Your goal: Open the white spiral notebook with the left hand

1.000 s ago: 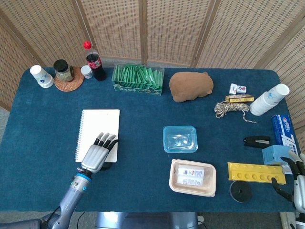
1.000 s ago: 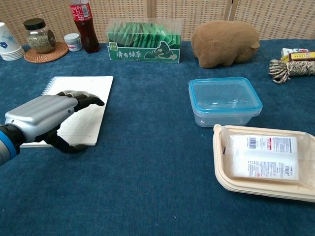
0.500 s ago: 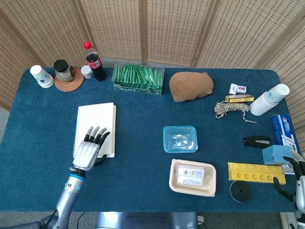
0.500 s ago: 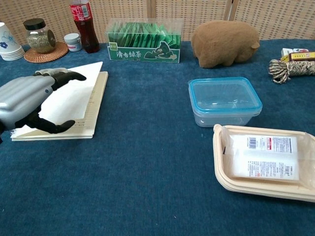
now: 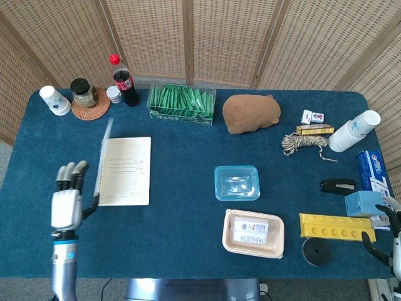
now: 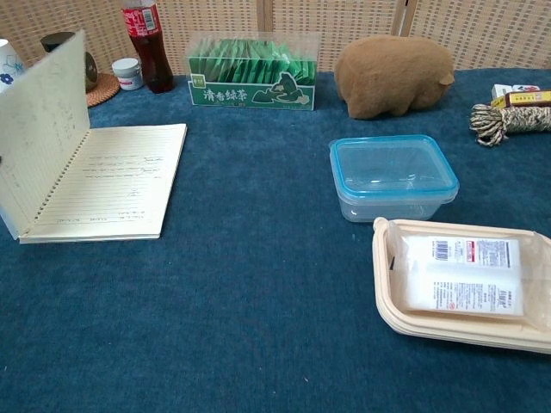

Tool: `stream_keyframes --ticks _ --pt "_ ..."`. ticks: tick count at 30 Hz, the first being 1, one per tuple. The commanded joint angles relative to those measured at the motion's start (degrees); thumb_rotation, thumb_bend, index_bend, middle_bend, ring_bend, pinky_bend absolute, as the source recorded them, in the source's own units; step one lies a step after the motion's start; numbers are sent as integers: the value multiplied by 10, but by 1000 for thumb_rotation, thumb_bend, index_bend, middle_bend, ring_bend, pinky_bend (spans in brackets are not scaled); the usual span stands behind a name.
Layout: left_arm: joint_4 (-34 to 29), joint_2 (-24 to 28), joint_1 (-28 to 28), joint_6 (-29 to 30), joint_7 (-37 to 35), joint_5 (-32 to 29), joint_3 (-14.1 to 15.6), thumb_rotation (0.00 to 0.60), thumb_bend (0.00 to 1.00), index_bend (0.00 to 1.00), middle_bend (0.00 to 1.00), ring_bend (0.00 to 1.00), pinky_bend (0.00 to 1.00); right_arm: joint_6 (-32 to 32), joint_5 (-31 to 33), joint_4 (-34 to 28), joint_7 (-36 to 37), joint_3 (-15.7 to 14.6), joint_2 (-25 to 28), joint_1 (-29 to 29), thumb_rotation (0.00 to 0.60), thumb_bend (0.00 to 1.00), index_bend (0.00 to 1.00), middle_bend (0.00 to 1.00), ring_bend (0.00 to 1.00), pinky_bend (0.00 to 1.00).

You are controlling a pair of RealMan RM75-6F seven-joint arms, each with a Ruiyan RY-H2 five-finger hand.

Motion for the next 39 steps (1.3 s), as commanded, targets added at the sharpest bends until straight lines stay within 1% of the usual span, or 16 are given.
stream_keyframes --ticks 1,7,11,15,19,23,24,27,28,33,39 --pt "-24 35 29 16 0 -26 0 600 366 176 121 0 0 0 -2 0 1 1 0 1 600 306 234 166 56 122" --pt "-64 107 70 8 25 -77 16 600 366 174 85 0 0 -2 -6 1 2 1 -1 4 600 306 234 166 56 122" --pt "-83 139 84 5 23 -82 25 600 366 173 84 0 0 -5 -10 -1 -1 1 -2 7 600 306 234 166 56 122" --pt "-94 162 92 11 9 -59 35 600 365 175 84 0 0 -8 -13 -5 -6 3 -1 12 600 306 235 166 56 122" --pt "-112 200 96 2 -23 -11 63 600 366 179 78 0 0 -25 -13 -15 -19 0 1 19 600 306 234 166 56 122" --pt "-128 235 99 -8 -30 23 90 600 366 187 77 0 0 -42 -7 -27 -33 -2 2 26 600 305 233 165 56 121" --pt "-133 247 100 -13 -32 36 101 600 367 198 81 0 0 -47 -5 -30 -38 -2 1 28 600 305 232 163 55 122" --pt "-143 262 103 -17 -45 54 115 600 365 249 102 0 0 -55 -3 -33 -45 -4 0 31 600 306 227 152 42 122" --pt "-146 269 105 -16 -58 68 123 600 366 262 108 0 0 -61 -2 -36 -50 -5 -1 34 600 305 226 149 39 122" --pt "-143 275 117 -4 -78 83 130 600 366 269 116 0 0 -69 -4 -41 -60 -4 -6 41 600 305 226 149 39 121" --pt "-145 275 120 -14 -76 79 131 600 366 269 119 0 0 -73 -7 -42 -64 -6 -8 46 600 304 227 149 39 121"
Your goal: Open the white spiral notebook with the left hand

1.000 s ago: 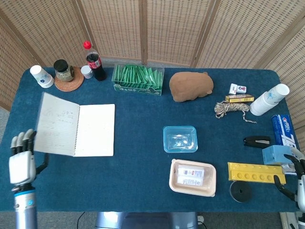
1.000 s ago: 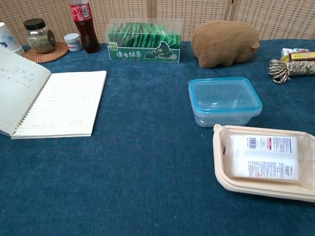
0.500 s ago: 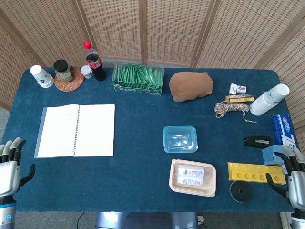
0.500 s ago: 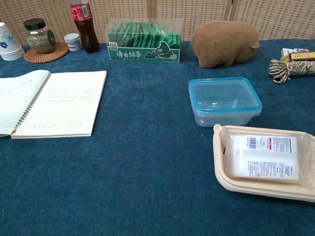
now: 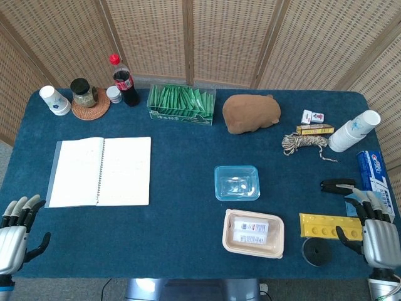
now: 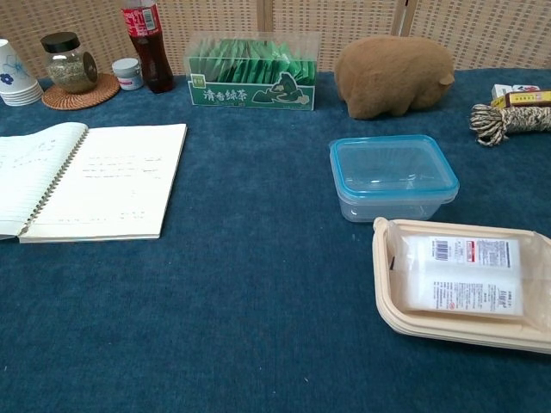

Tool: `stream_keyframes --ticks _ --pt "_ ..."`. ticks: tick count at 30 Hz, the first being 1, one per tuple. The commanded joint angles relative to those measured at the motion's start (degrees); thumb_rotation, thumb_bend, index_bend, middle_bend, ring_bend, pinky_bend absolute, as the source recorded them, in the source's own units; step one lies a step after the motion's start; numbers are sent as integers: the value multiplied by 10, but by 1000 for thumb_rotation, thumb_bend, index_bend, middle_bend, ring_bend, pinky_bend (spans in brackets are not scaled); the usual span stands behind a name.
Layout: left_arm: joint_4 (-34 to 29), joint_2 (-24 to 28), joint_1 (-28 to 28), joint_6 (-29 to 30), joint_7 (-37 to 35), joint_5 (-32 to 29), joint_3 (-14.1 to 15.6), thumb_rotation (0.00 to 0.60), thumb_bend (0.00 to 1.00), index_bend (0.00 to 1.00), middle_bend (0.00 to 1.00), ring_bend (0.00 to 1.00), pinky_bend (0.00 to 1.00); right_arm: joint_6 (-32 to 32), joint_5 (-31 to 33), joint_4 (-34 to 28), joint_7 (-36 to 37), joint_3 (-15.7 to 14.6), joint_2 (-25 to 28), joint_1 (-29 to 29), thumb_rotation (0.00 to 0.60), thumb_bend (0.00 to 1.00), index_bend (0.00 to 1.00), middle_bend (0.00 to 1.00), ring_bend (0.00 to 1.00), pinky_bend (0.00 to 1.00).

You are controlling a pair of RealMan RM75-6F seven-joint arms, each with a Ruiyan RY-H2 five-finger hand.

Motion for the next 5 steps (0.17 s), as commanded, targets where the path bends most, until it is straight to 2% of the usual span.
stream_keyframes --ticks 1,5 --pt "-2 -1 0 -3 2 -4 -2 600 366 269 120 0 0 0 0 0 0 0 0 0 600 305 227 149 39 121" --pt "-9 -1 -1 -5 10 -5 -8 600 366 269 122 0 0 -1 5 3 3 -1 0 -1 600 305 227 150 39 121"
